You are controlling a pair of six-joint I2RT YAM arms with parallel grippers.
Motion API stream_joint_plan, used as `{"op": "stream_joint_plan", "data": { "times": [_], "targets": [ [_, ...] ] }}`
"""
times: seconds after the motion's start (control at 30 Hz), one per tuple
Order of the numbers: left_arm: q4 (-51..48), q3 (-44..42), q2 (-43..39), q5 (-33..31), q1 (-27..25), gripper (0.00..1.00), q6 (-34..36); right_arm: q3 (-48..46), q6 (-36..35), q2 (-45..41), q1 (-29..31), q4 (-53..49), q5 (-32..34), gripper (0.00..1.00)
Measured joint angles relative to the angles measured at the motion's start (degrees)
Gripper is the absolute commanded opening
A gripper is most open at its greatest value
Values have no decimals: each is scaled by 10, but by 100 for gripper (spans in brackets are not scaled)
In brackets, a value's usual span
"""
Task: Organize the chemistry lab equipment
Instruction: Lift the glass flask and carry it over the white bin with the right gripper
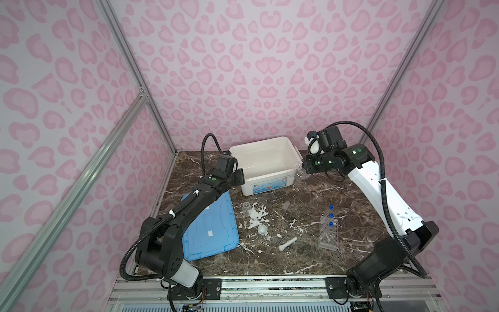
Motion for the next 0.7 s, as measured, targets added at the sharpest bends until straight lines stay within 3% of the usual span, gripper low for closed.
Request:
{"op": "stream_joint_plan", "data": {
  "times": [0.47, 0.7],
  "targets": [
    [3, 14, 24, 25, 2, 38, 28, 185, -35, 167, 0, -5, 3, 14],
    [7, 22, 32, 42, 2, 33, 52, 210, -50, 216, -1, -6, 16, 14]
  ]
}}
